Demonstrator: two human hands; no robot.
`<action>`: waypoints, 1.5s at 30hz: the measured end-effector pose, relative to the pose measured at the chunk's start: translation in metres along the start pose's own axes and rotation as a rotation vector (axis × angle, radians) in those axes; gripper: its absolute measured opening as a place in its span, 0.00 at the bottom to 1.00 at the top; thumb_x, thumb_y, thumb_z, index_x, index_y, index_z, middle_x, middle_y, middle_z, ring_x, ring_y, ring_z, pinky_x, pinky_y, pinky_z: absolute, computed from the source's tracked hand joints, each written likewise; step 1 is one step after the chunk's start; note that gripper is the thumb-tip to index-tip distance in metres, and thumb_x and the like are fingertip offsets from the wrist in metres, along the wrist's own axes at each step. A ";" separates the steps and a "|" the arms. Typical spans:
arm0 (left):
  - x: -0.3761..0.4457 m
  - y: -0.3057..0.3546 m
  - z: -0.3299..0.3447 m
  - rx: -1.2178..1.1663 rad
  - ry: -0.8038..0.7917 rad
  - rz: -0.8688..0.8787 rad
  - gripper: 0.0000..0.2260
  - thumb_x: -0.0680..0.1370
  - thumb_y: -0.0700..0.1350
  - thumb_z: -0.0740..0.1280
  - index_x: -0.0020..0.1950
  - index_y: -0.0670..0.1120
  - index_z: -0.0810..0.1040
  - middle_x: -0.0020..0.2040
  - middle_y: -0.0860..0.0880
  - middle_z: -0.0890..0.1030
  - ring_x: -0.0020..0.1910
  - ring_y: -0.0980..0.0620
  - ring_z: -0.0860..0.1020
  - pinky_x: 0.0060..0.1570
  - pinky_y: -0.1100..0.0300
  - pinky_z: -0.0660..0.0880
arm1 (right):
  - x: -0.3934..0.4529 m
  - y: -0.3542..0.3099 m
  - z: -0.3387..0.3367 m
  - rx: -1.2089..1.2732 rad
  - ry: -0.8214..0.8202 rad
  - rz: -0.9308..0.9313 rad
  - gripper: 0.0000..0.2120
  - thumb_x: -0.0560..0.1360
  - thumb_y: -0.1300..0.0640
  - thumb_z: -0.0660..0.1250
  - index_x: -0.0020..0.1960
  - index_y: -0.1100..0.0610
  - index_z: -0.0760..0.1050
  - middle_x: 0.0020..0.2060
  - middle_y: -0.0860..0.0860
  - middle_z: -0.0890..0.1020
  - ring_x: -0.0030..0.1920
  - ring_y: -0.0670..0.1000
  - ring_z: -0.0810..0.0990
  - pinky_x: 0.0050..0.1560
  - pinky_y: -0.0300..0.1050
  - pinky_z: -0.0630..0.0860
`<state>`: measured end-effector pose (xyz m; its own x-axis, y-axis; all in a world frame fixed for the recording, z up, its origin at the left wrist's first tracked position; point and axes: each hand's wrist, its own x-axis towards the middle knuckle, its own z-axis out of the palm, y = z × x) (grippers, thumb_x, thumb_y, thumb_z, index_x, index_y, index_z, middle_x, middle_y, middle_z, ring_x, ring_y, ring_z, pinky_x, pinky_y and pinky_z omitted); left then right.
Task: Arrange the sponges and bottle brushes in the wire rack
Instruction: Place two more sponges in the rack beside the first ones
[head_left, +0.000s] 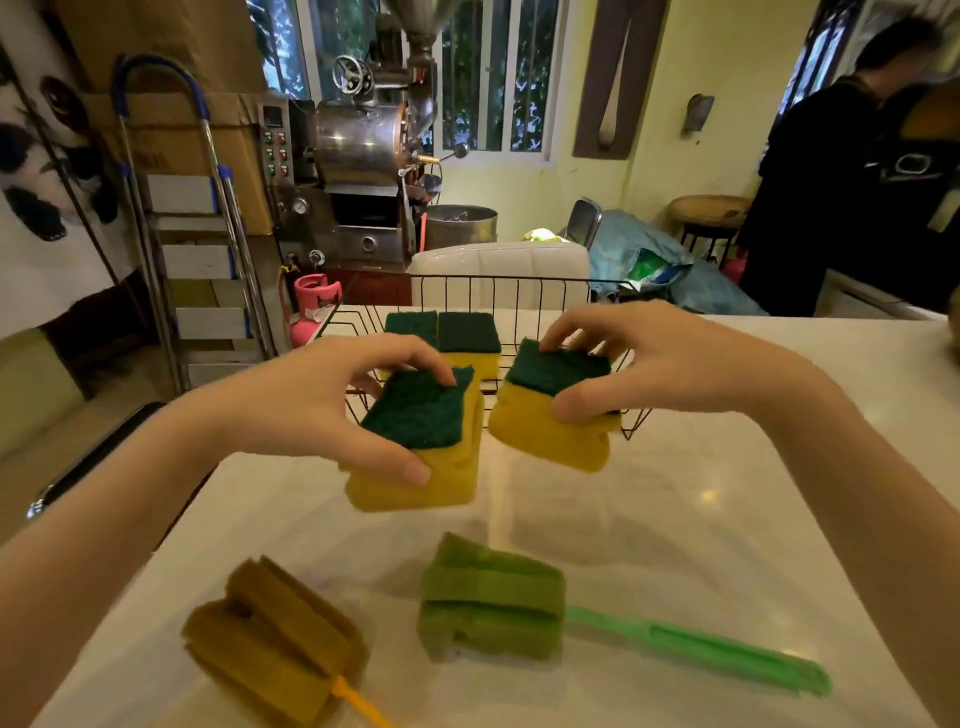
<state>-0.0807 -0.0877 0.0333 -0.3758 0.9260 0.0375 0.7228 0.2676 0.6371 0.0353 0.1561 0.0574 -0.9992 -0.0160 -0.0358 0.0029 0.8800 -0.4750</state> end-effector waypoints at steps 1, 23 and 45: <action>0.008 0.005 -0.006 -0.004 0.015 0.017 0.29 0.55 0.64 0.71 0.56 0.65 0.70 0.56 0.70 0.70 0.56 0.71 0.68 0.50 0.78 0.69 | 0.000 0.001 -0.009 0.035 0.013 0.001 0.21 0.61 0.36 0.70 0.51 0.36 0.69 0.51 0.42 0.75 0.49 0.42 0.74 0.42 0.34 0.71; 0.248 -0.060 0.011 0.362 0.030 0.048 0.23 0.63 0.53 0.75 0.51 0.52 0.68 0.52 0.51 0.69 0.52 0.50 0.69 0.48 0.59 0.69 | 0.122 0.139 -0.046 -0.093 0.095 0.135 0.29 0.63 0.53 0.73 0.62 0.49 0.68 0.55 0.49 0.70 0.55 0.52 0.71 0.43 0.38 0.69; 0.241 -0.067 0.011 0.371 -0.139 -0.094 0.27 0.66 0.54 0.72 0.61 0.50 0.67 0.56 0.50 0.71 0.52 0.50 0.70 0.49 0.57 0.70 | 0.141 0.145 -0.020 -0.251 -0.059 0.186 0.31 0.65 0.48 0.71 0.65 0.48 0.64 0.62 0.52 0.72 0.59 0.55 0.71 0.59 0.50 0.66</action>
<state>-0.2135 0.1204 -0.0090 -0.3862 0.9134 -0.1285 0.8590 0.4069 0.3108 -0.1054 0.2908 0.0008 -0.9784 0.1354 -0.1560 0.1685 0.9599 -0.2238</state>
